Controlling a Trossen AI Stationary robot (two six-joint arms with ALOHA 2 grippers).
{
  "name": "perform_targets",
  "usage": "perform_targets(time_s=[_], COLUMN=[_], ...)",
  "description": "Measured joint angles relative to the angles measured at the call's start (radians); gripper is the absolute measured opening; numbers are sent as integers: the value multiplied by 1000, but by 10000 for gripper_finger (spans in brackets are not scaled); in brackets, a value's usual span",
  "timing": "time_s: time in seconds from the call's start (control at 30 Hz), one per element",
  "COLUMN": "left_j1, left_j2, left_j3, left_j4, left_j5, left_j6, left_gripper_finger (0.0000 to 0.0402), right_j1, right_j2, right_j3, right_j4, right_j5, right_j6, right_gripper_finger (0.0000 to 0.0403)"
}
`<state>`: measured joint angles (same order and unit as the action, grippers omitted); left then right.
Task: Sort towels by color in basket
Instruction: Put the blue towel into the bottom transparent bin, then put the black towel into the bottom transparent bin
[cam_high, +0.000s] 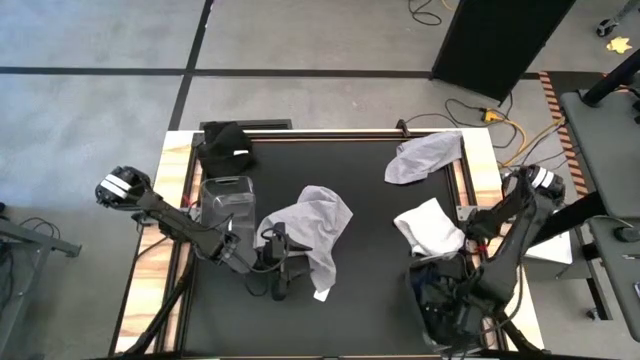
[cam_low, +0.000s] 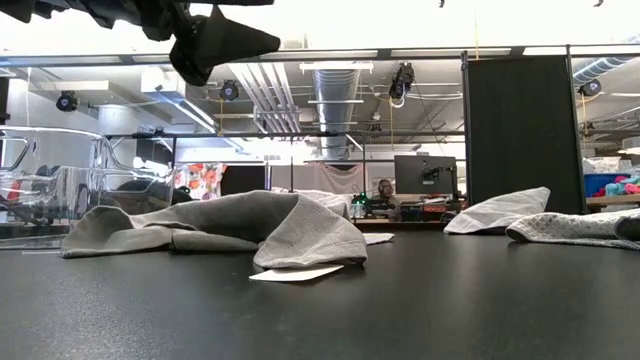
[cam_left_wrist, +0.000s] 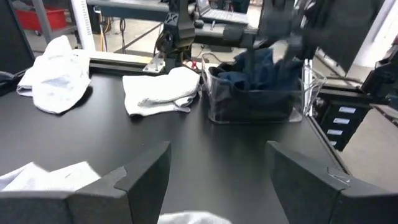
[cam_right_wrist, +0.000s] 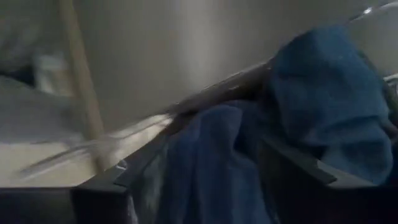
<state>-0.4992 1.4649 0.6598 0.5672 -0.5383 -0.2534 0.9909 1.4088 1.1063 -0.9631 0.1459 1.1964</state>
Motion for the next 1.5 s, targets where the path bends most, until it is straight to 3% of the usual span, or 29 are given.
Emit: perform_targets(time_s=[0.17, 0.37, 0.5, 0.6, 0.73, 0.9, 1.13, 1.3, 1.5], left_j1=[0, 0, 0, 3, 17, 57, 134, 198, 304], left_j2=[-40, -40, -20, -18, -27, -50, -80, -89, -100], left_j3=[0, 0, 0, 0, 1, 37, 155, 253, 312], left_j4=[-63, -73, -79, -78, -78, -162, -497, -819, -1006], left_j5=[0, 0, 15, 89, 107, 134, 138, 138, 155], left_j6=[-30, -46, -62, -70, -69, -63, -97, -156, -170], left_gripper_finger=[246, 246, 246, 246, 246, 246, 246, 246, 246], right_j1=[2, 33, 51, 52, 35, 20, 27, 30, 30], right_j2=[-37, 4, 92, 175, 238, 216, 92, 23, -36], right_j3=[21, -25, -93, -129, -128, -85, -36, -20, -19], right_j4=[-60, -166, -60, 114, 233, 218, 84, 42, 48], right_j5=[-97, -172, -320, -426, -500, -479, -465, -350, -214], right_j6=[77, 207, 245, 253, 325, 378, 436, 423, 361], right_gripper_finger=[257, 249, 241, 240, 247, 265, 276, 266, 254])
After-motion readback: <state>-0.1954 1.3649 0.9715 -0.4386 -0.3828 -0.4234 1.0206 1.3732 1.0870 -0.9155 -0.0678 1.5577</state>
